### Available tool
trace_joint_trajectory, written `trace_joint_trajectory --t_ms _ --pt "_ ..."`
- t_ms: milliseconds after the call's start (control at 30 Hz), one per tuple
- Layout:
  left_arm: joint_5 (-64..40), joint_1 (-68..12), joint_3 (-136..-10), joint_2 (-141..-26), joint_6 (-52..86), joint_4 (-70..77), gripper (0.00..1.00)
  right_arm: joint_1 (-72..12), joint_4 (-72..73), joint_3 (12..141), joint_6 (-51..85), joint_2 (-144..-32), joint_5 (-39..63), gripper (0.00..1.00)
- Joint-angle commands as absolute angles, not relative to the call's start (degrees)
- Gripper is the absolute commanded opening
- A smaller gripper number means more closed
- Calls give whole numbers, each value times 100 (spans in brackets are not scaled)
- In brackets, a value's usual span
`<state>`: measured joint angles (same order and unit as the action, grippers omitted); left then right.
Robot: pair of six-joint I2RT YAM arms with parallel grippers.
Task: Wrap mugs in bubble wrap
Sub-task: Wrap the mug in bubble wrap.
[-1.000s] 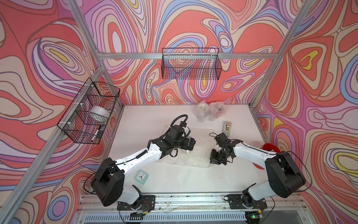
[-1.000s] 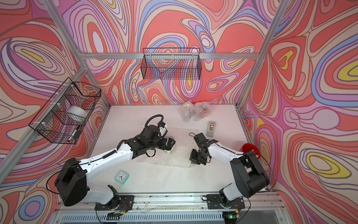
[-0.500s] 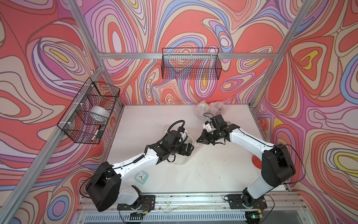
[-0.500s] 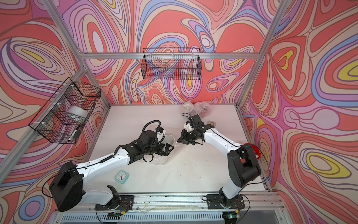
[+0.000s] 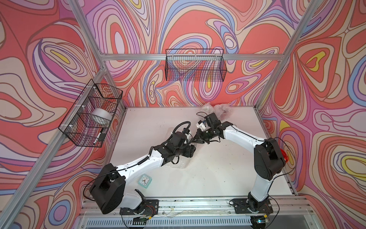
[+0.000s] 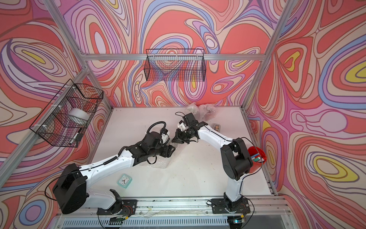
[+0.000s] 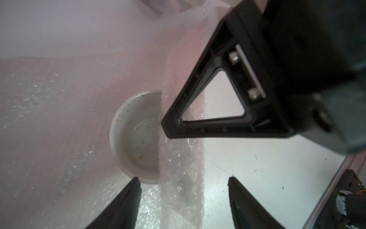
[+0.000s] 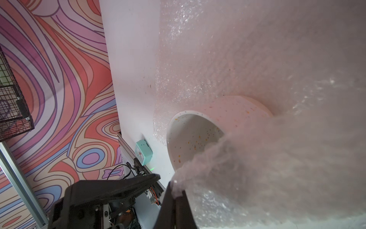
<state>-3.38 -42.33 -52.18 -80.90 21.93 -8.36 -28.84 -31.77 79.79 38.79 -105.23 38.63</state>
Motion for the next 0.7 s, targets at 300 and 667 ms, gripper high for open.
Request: trace_joint_trajectory --t_ms 300,667 --pt "1162 -4220 -5789 -8827 2091 -1305 67 -2868 -3338 8365 3779 -11032 3731 0" --pt "1476 -4219 -6003 -9475 2459 -1380 69 -2865 -3193 8320 3617 -10543 3387 19"
